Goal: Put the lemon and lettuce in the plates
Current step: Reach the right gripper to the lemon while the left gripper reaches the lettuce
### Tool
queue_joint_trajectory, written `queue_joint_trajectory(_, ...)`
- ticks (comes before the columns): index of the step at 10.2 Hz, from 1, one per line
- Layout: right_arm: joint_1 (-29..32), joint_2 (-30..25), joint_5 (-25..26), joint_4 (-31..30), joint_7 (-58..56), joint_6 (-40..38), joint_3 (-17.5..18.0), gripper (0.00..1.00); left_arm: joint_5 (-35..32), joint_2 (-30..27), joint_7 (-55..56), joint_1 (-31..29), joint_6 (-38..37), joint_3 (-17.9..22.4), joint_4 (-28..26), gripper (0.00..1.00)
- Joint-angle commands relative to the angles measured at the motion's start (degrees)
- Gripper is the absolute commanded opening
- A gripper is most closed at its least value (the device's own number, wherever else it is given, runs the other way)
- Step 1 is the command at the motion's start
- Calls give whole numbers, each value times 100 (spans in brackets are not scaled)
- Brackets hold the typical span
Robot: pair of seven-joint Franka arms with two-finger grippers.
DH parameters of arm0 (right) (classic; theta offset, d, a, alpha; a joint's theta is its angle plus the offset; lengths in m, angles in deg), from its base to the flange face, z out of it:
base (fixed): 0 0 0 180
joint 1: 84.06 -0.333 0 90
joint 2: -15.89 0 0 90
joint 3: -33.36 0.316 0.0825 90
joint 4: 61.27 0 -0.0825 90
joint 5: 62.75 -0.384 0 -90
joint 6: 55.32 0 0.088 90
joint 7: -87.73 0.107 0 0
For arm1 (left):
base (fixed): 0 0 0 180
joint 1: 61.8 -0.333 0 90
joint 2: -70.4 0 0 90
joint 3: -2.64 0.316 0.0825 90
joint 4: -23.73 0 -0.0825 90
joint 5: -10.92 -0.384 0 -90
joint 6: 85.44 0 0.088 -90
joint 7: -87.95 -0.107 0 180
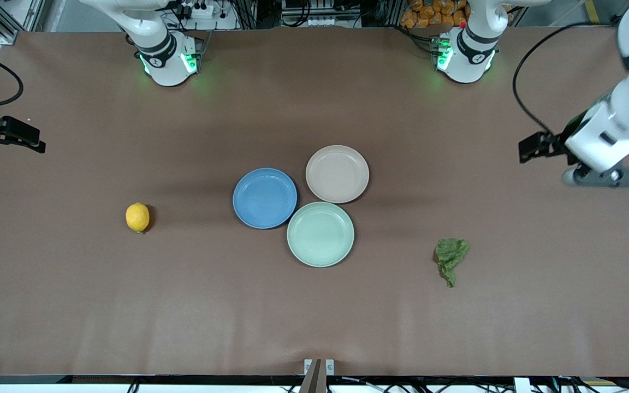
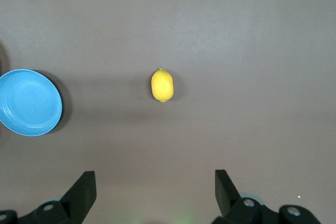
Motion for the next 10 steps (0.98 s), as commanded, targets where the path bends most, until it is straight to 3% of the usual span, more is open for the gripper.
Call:
queue_joint_trajectory(1, 49, 3, 43, 27, 32, -39, 40, 100, 33, 416, -74, -7, 281, 27, 126, 100)
queue_joint_trajectory(5, 57, 55, 26, 1, 59, 5, 40, 100, -422, 1119, -145, 2, 1044, 27, 134, 100)
queue_joint_trajectory(10, -4, 521, 26, 1, 67, 172, 40, 100, -432, 1902, -214, -15, 1662, 36, 134, 100)
